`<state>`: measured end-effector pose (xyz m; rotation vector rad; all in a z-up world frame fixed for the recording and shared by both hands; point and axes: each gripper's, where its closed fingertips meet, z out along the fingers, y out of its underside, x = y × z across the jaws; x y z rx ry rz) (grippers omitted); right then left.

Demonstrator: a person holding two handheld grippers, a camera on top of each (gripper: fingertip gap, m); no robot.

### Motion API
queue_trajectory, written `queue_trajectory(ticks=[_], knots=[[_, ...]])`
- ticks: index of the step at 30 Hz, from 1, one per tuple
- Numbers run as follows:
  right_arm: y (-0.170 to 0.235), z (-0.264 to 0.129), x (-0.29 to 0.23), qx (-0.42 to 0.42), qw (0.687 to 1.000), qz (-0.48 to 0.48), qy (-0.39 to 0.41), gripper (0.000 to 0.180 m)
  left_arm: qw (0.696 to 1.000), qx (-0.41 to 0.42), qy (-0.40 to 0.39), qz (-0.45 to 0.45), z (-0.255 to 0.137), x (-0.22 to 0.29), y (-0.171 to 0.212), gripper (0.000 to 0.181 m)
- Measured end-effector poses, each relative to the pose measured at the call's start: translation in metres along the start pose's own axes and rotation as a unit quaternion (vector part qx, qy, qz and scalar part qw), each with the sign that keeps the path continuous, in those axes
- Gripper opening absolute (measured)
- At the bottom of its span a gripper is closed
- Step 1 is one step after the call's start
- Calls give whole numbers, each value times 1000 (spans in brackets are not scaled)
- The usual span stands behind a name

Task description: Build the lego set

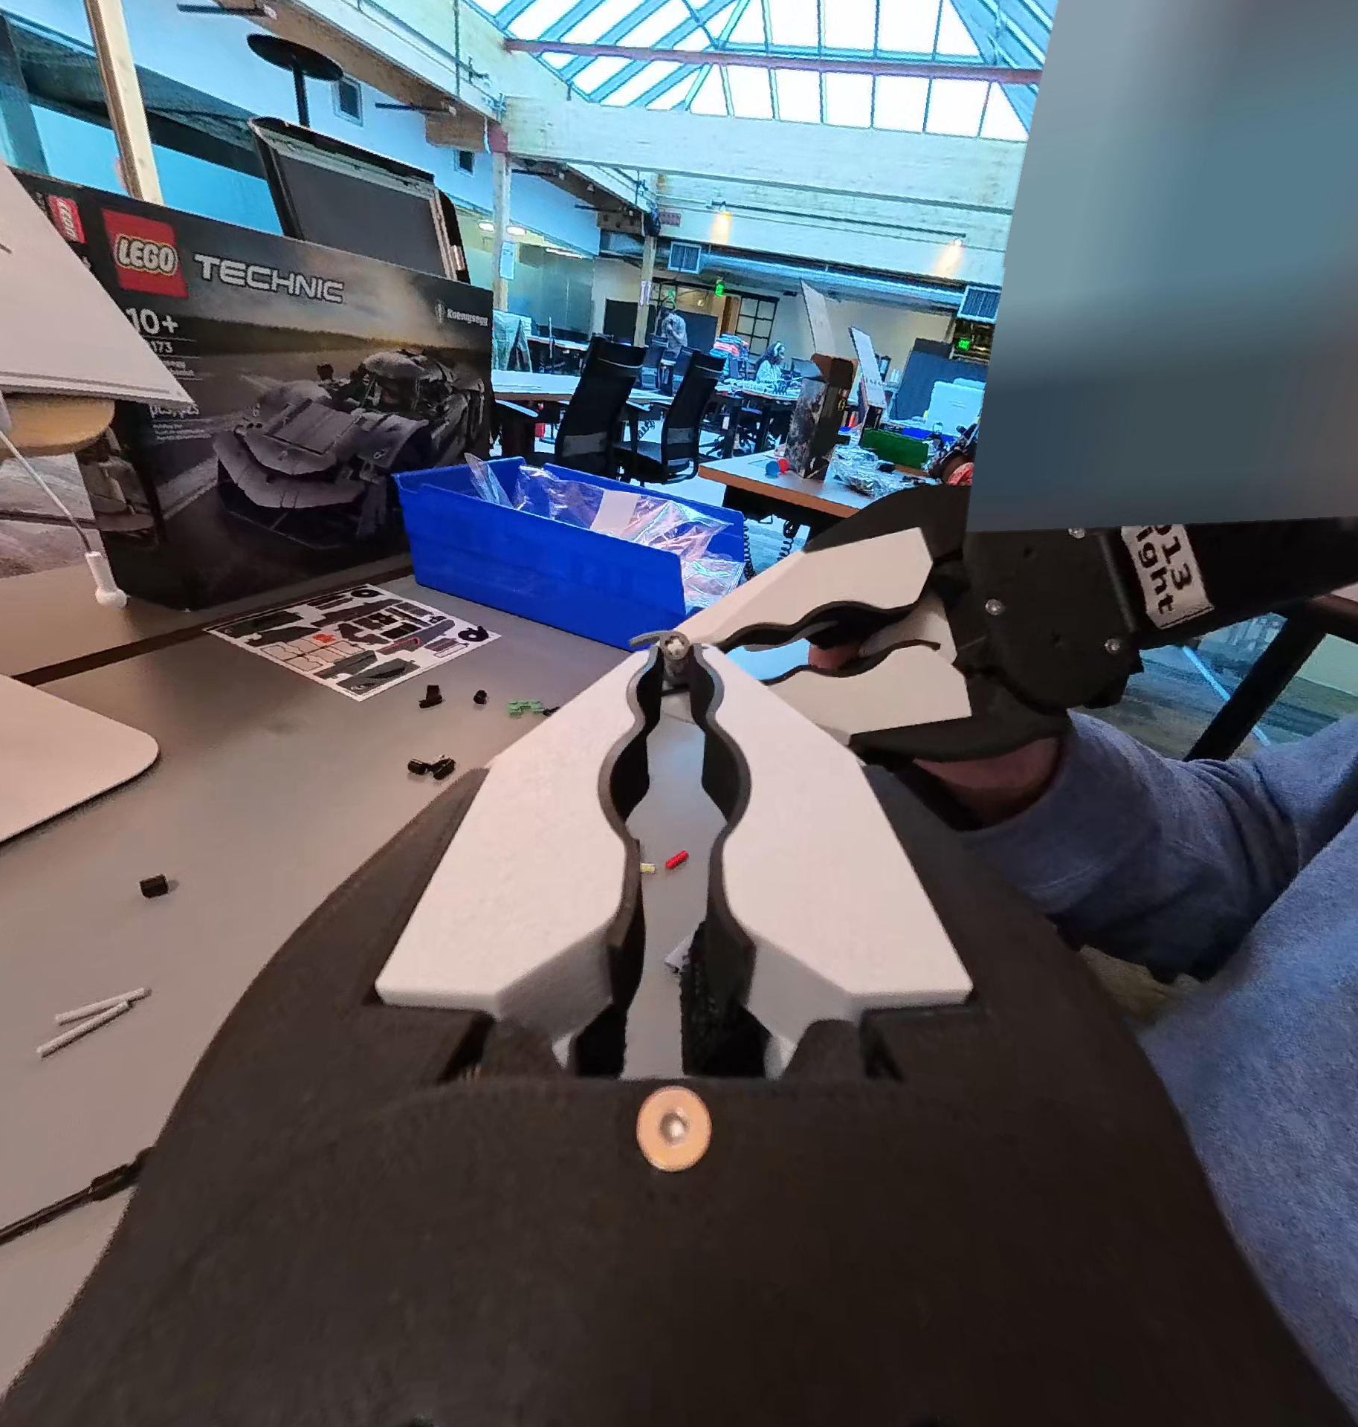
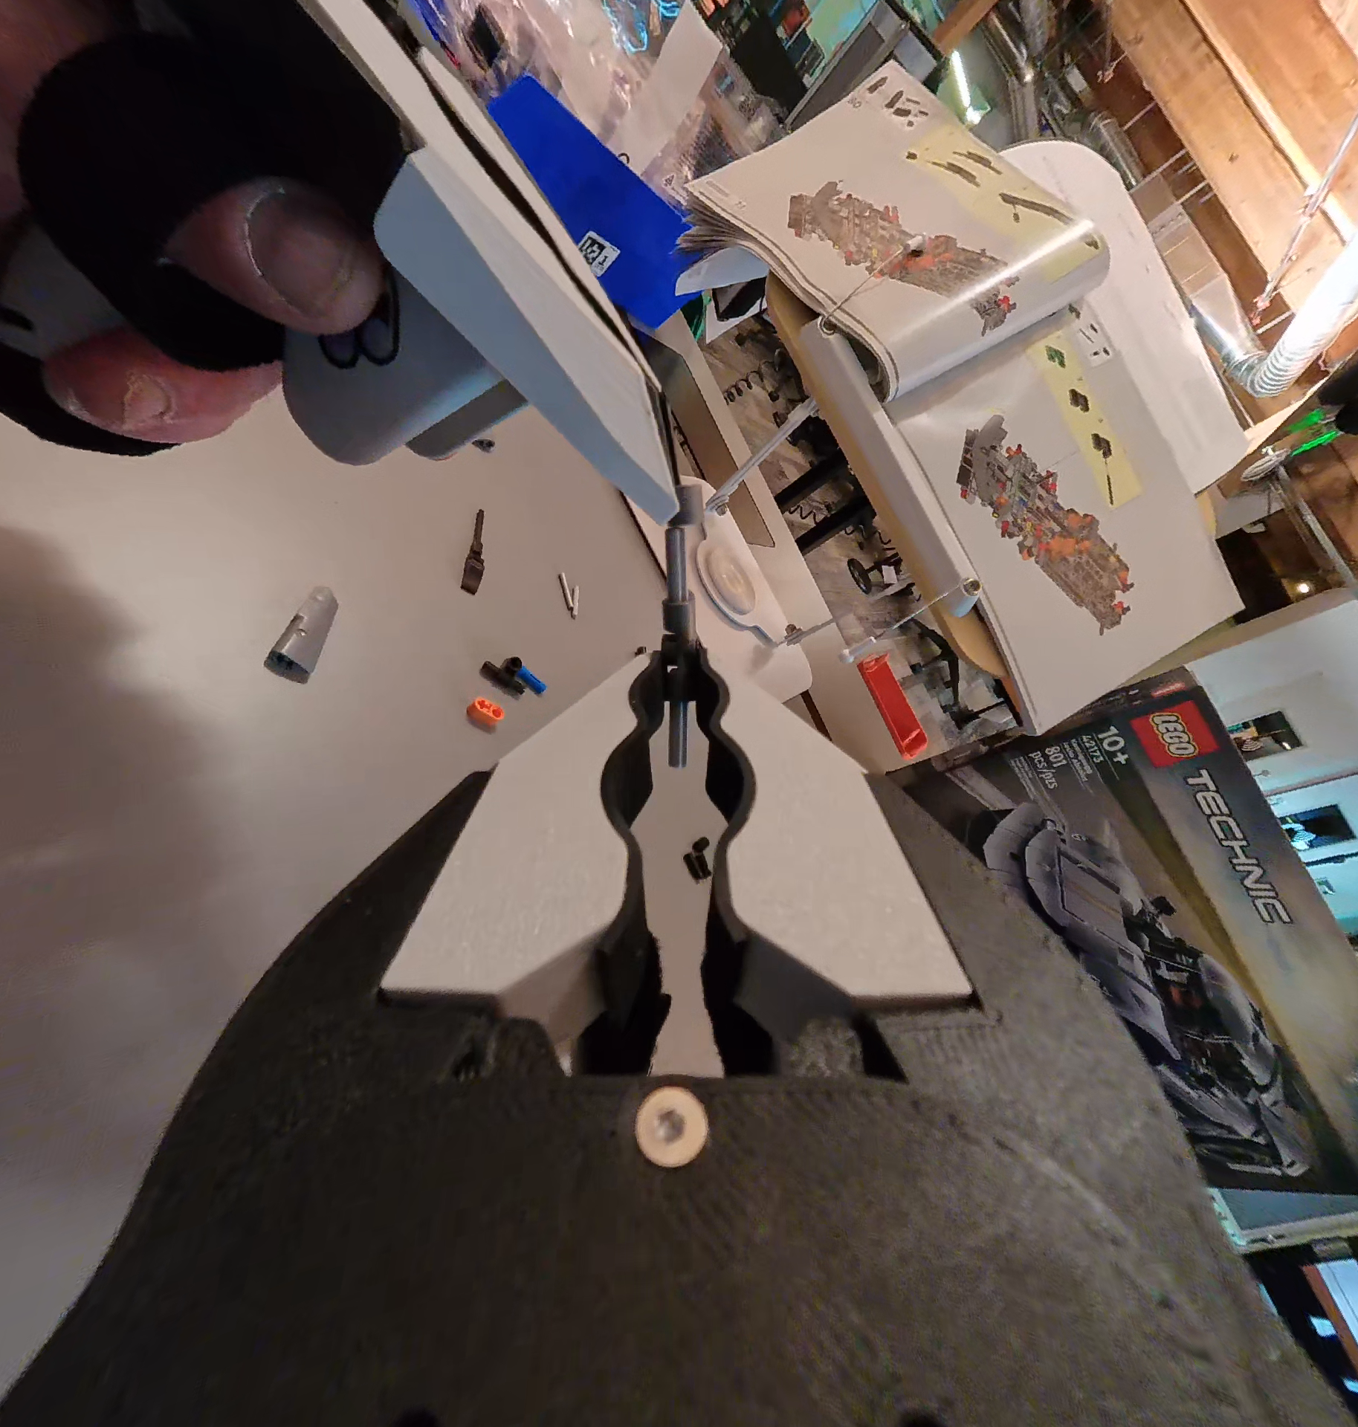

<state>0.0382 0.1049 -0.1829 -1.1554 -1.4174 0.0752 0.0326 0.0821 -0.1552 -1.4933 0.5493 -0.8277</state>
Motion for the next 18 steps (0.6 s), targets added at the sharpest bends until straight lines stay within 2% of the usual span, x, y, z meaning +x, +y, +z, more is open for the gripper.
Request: queue_trajectory(ticks=[18], knots=[[1, 3, 4, -5, 1000, 17, -14, 5, 998, -20, -16, 58, 3, -4, -1, 4]])
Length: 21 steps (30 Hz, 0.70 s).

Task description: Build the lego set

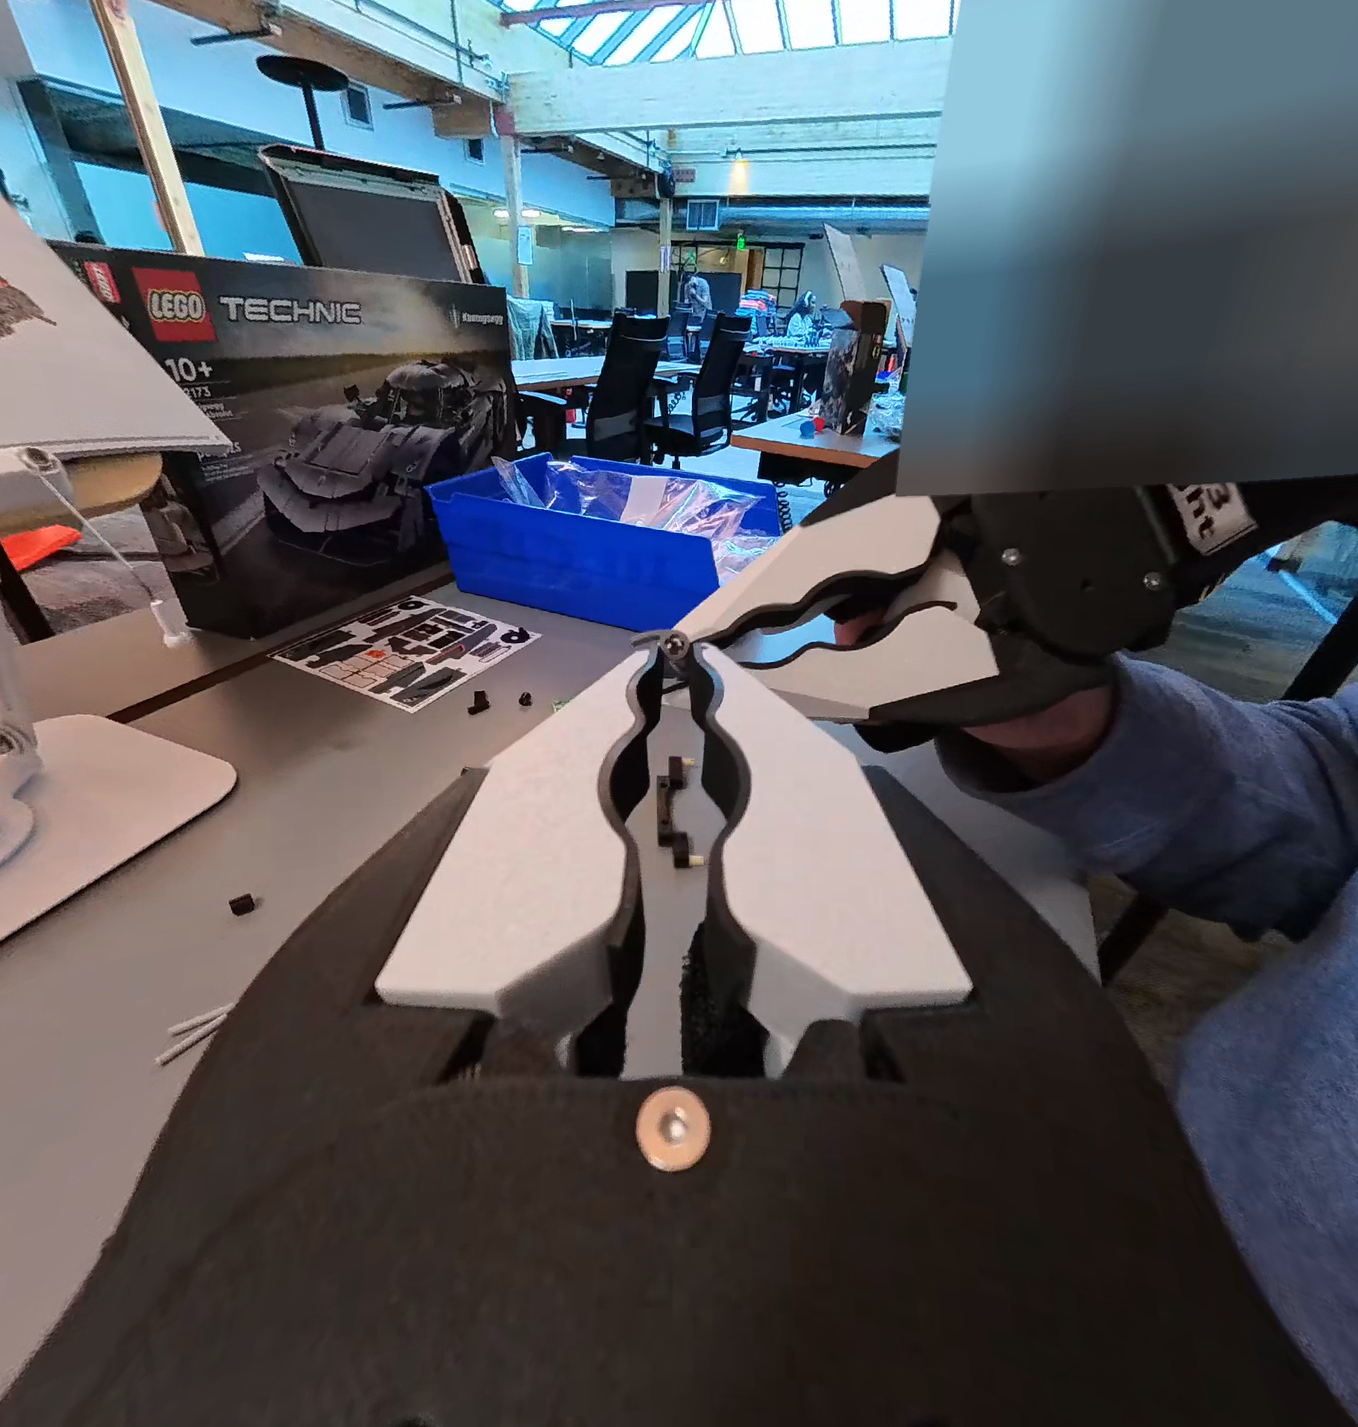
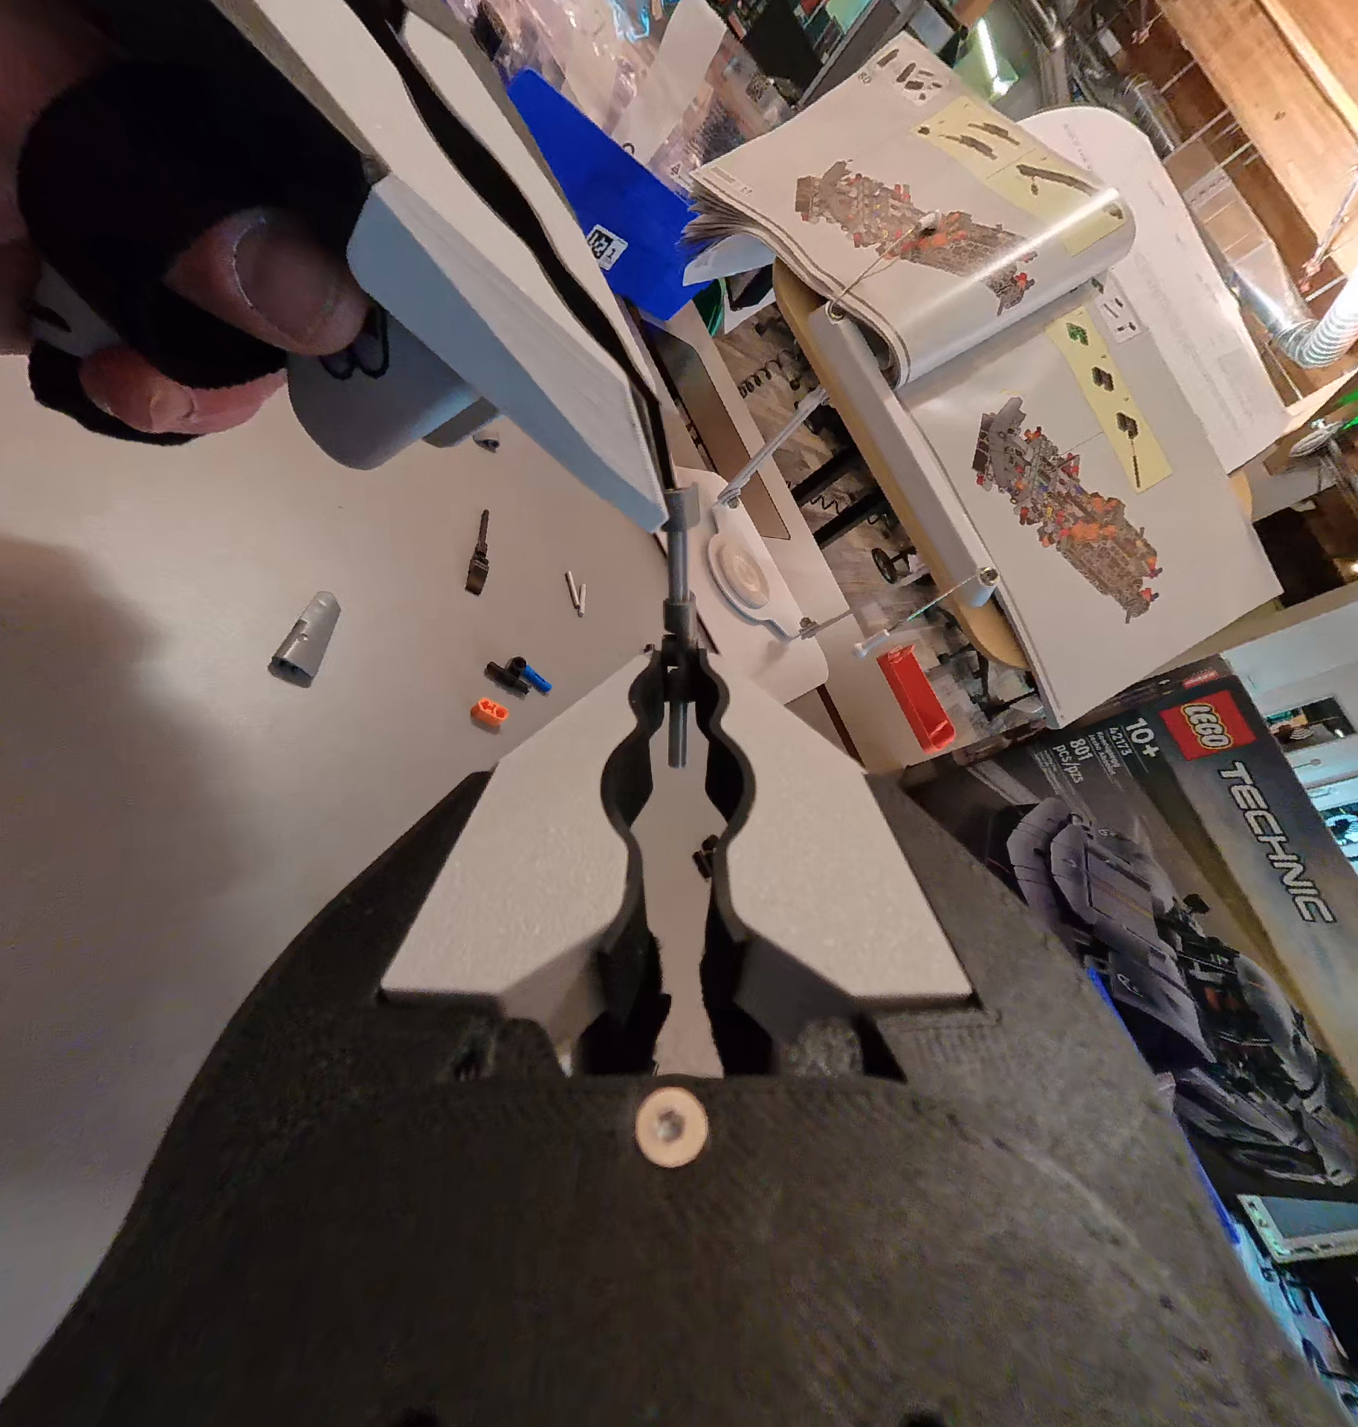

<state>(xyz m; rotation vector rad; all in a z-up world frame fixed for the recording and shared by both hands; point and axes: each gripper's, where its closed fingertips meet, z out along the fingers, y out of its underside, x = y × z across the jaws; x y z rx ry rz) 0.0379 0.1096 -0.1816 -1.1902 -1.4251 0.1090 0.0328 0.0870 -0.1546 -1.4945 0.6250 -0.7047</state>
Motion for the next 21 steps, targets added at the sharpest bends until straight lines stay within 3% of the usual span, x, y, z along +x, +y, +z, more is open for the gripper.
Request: queue_trajectory(ticks=[17, 21], knots=[[-6, 6, 8, -36, 998, -58, 12, 5, 996, 20, 21, -86, -3, -8, -6, 4], [-7, 8, 5, -28, 999, -26, -24, 5, 997, 25, 21, -76, -3, -9, -6, 4]])
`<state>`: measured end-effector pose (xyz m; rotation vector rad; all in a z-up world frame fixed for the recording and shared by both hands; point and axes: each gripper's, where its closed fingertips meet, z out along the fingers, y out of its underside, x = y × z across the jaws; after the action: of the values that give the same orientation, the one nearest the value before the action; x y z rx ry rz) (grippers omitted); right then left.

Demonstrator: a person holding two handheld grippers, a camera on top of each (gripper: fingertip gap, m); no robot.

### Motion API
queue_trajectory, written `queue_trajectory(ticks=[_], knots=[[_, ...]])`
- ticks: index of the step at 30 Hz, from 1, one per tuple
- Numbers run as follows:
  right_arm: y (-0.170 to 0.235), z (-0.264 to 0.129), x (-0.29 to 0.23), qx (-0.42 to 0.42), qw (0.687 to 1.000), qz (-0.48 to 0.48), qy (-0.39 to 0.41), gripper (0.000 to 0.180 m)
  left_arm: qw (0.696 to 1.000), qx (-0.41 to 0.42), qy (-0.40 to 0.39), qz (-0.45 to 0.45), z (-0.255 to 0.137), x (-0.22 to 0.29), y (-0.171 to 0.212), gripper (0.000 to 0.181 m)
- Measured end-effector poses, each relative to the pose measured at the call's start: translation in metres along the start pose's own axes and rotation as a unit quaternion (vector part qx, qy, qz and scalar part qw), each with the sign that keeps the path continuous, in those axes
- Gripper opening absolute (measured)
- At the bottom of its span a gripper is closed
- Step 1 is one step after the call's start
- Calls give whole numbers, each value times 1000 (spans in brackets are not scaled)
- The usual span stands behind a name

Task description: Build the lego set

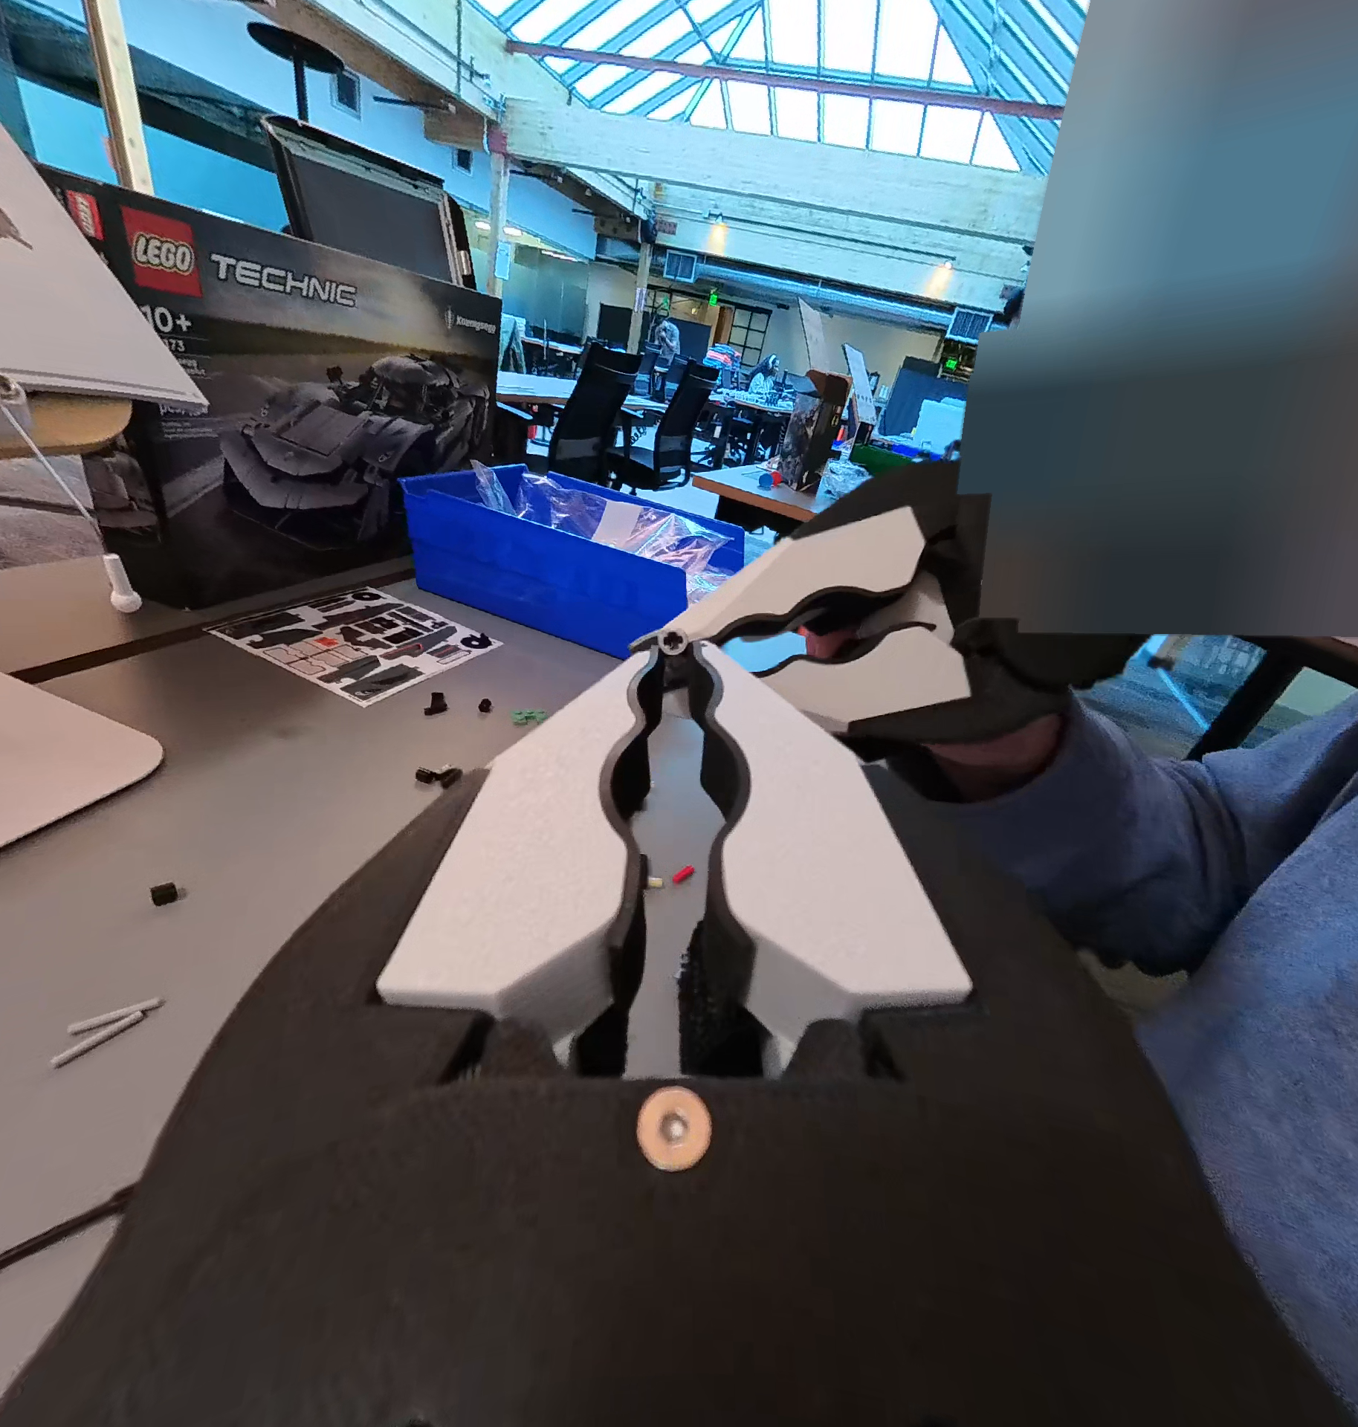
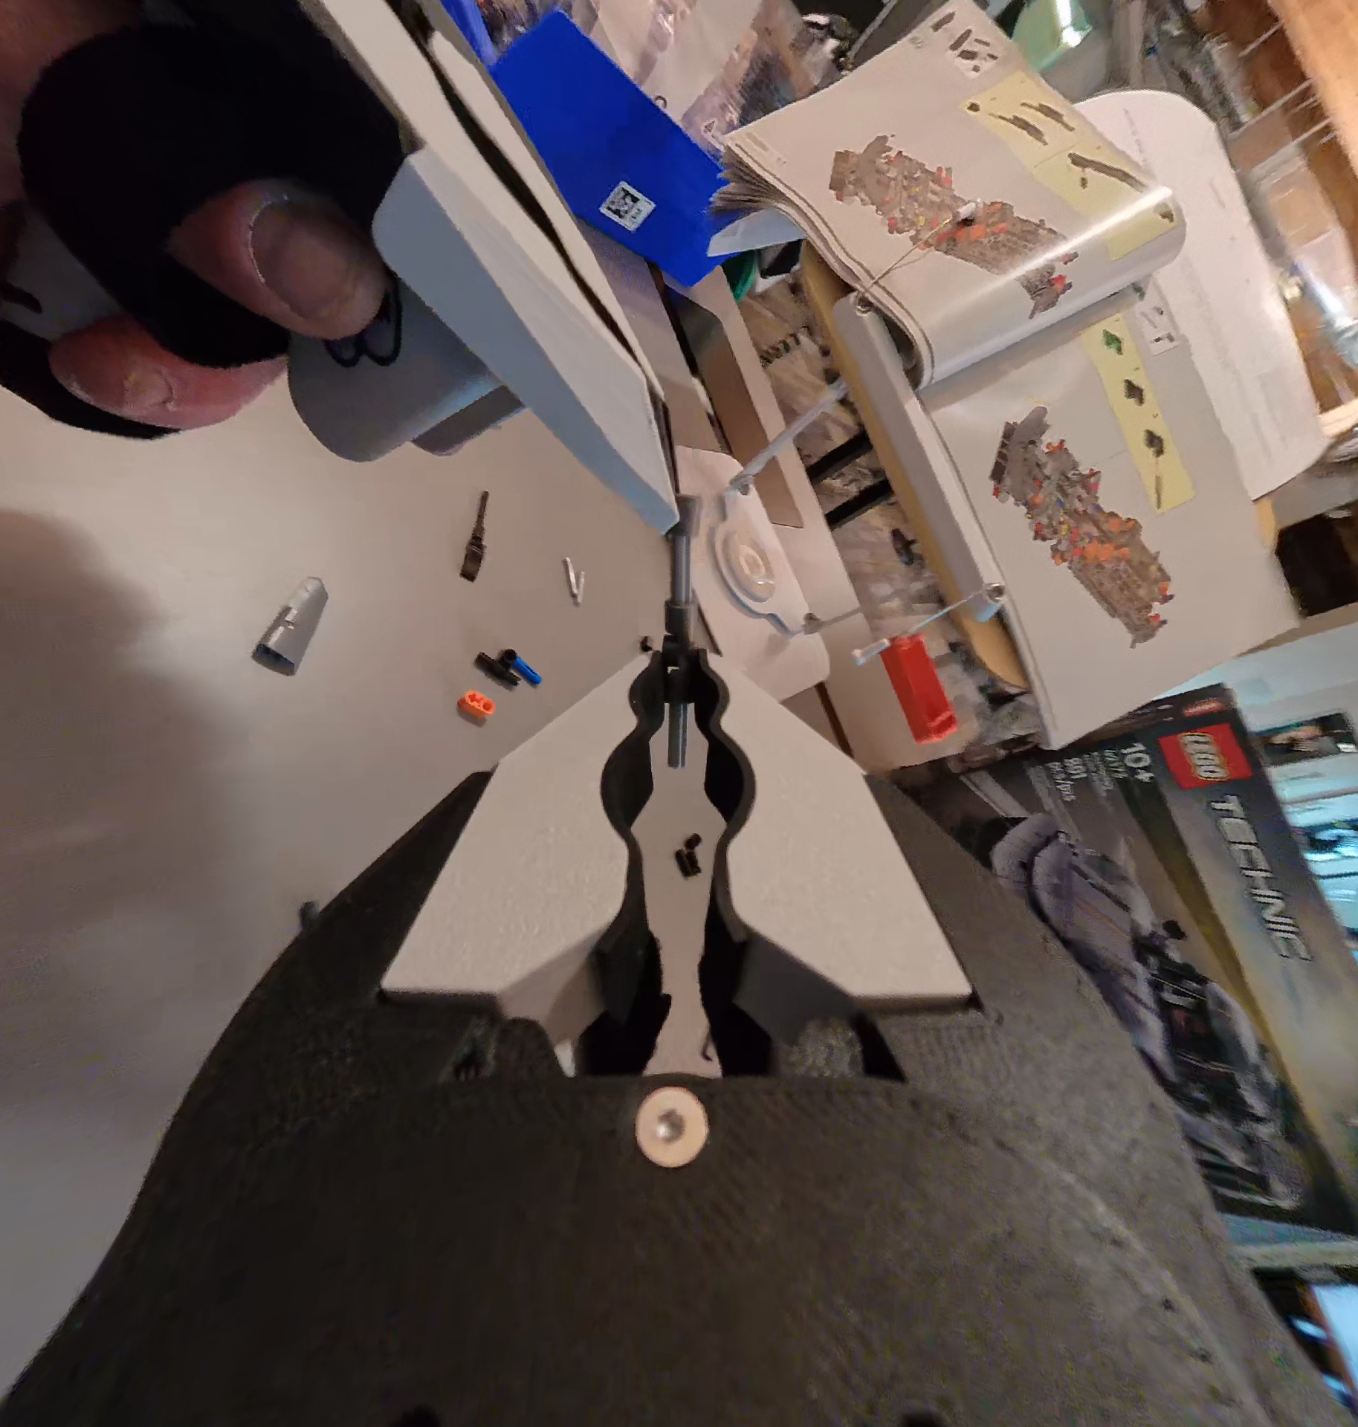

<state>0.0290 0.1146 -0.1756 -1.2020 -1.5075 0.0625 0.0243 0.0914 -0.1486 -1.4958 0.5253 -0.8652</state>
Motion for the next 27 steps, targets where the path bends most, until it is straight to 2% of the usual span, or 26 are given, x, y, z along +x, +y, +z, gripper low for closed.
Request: queue_trajectory(ticks=[6, 18, 23, 25, 27], knots=[[-1, -1, -2, 10, 998, 54, -39, 5, 998, -2, -8, 56, 1, 1, -2, 3], [-2, 2, 1, -8, 999, 45, -29, 5, 991, -28, -29, 128, 1, -2, -4, 2], [-5, 2, 1, 3, 998, 54, -33, 4, 992, -22, -15, 124, 1, -1, -5, 1], [-12, 0, -1, 17, 997, 59, -39, 5, 989, -43, -13, 138, 6, 2, 4, 0], [-6, 2, 2, -4, 999, 44, -21, 5, 990, -42, -15, 136, 5, 1, 2, 0]])
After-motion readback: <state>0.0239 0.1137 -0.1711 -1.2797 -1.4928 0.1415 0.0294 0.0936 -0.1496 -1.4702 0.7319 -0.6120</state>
